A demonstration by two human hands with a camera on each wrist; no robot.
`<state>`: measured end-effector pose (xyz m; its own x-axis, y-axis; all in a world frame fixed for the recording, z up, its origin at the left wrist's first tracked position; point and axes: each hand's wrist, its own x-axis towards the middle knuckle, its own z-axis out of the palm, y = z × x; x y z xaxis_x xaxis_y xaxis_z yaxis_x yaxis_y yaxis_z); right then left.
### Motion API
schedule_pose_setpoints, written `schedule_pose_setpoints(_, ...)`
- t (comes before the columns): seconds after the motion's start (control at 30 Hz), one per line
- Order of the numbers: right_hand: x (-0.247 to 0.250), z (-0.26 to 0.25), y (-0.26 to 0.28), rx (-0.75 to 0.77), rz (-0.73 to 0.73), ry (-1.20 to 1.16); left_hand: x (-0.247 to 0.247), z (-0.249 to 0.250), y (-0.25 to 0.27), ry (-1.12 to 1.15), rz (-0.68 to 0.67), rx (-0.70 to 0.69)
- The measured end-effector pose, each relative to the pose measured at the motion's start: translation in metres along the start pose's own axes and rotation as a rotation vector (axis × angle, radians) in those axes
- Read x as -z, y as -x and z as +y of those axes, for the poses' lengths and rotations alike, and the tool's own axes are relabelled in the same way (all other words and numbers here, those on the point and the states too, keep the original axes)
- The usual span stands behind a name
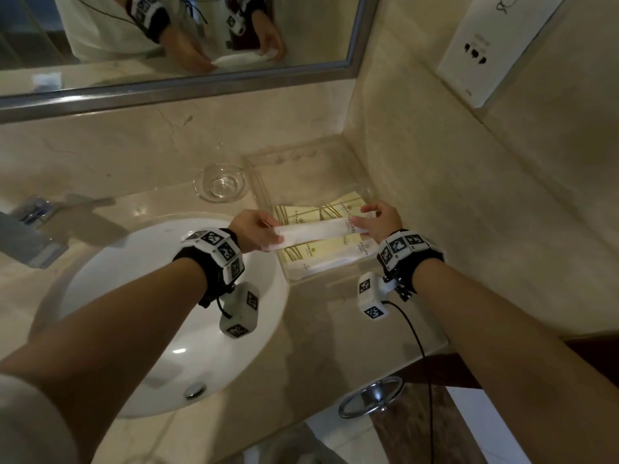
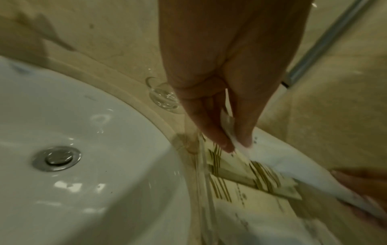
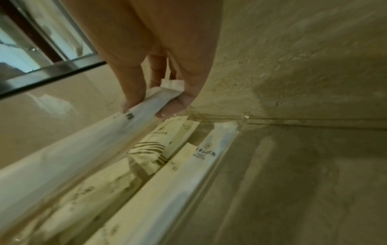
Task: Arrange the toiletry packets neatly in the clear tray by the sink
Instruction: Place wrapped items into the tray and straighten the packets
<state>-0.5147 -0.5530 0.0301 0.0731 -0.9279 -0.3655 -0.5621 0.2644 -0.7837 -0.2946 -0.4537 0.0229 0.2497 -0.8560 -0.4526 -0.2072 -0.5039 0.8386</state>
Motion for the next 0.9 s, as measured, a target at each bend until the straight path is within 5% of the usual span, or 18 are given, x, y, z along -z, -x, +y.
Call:
schedule_pose_setpoints(0.33,0.012,0.035,-0.019,0.006,0.046,0.288,-0.038,-0.006,-0.016,-0.398,-0.073,0.043)
schedule_pose_setpoints(0.6,0.012,0.054,-0.035,-0.033,-0.083,0.593,-0.050,-0.013,-0.023,-0.810,-0.197,-0.091)
schedule_pose_setpoints(0.9,0.006,0.029,-0.027,0.003,-0.033,0.845,-0.039,-0.008,-0.021,-0.751,-0.198,-0.135)
